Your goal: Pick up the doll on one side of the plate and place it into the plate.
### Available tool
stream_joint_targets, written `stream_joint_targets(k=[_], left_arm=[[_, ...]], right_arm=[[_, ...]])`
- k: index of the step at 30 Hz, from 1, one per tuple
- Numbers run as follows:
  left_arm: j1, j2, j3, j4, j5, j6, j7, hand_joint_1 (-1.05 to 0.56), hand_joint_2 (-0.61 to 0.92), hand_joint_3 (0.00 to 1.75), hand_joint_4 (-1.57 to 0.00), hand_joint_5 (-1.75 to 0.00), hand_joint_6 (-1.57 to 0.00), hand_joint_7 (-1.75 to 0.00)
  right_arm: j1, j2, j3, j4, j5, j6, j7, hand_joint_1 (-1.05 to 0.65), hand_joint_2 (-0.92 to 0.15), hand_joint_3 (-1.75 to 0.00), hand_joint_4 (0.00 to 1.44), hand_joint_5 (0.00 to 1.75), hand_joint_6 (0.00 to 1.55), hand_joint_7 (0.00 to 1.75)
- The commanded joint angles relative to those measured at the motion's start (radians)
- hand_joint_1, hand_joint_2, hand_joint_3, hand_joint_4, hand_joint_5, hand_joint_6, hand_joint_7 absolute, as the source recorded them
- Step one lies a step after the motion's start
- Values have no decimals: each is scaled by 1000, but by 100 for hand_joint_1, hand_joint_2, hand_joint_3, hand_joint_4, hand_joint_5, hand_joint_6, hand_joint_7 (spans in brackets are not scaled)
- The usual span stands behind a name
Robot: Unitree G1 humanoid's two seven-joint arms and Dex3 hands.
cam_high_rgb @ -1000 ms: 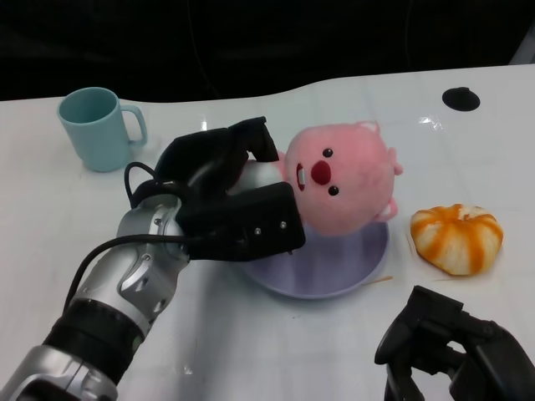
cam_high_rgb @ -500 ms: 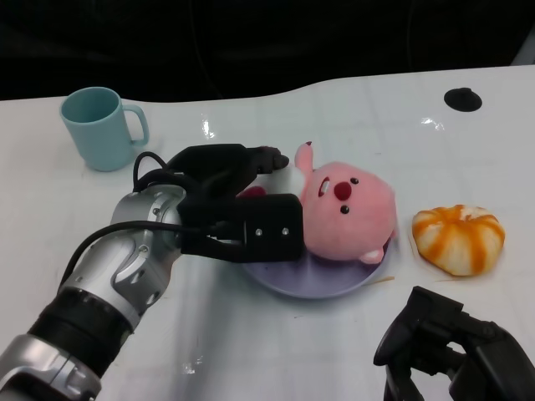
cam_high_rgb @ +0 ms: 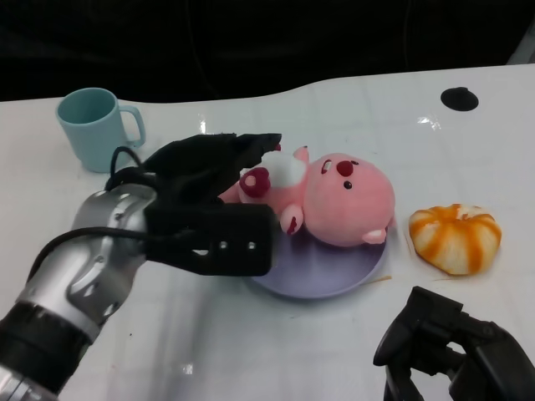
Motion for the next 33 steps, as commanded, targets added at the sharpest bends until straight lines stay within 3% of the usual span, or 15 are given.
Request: stream_joint_targets(k=[1, 9, 10, 13, 20, 21, 23, 24, 26, 30, 33], left_arm=[[82, 40, 97, -99, -122, -14, -47, -100, 92, 51, -2, -1, -3, -1], [203, 47, 257, -252, -388, 28, -141, -95, 92, 46, -8, -5, -10, -4], [227, 41, 283, -277, -426, 26, -142, -90, 92, 43, -18, -11, -17, -8], [297, 24, 333, -342, -501, 17, -128, -69, 92, 28, -18, -65, -37, -9], [435, -47, 402, -453, -615, 42, -82, -42, 91, 15, -46, -91, -72, -26], [466, -70, 413, -486, -642, 69, -65, -36, 86, 26, -50, -99, -73, -38], [513, -100, 428, -541, -687, 113, -46, -29, 55, 84, -56, -112, -64, -75], [530, -106, 432, -562, -705, 128, -45, -27, 48, 99, -57, -117, -61, -88], [563, -116, 439, -603, -740, 164, -45, -23, 43, 109, -61, -123, -62, -102], [641, -130, 442, -688, -779, 237, -27, -15, 47, 111, -69, -130, -68, -109], [710, -140, 440, -768, -804, 325, 2, -8, 44, 129, -75, -141, -71, -115]], right_arm=[[7, -7, -4, -12, 8, 0, -2, -2, -45, -129, 65, 174, 59, 146], [12, -9, -4, -18, 12, 8, -1, -2, -44, -132, 65, 174, 60, 146], [11, -10, -4, -18, 12, 7, 0, -2, -44, -132, 65, 174, 60, 146], [10, -10, -5, -18, 20, 7, 5, -1, -45, -131, 65, 175, 60, 146], [12, -14, -5, -26, 12, 12, 1, 0, -45, -131, 66, 174, 60, 146], [12, -14, -5, -28, 11, 14, 1, 0, -45, -131, 66, 174, 60, 145], [13, -14, -4, -31, 10, 18, 0, 0, -45, -132, 66, 174, 60, 145], [12, -14, -4, -31, 10, 19, 0, 1, -45, -132, 66, 174, 60, 145], [11, -14, -4, -31, 9, 19, 0, 1, -44, -132, 66, 174, 60, 146], [10, -14, -4, -33, 12, 22, 0, 0, -45, -132, 66, 174, 60, 146], [10, -12, -3, -37, 15, 30, -1, 0, -45, -131, 65, 174, 60, 146]])
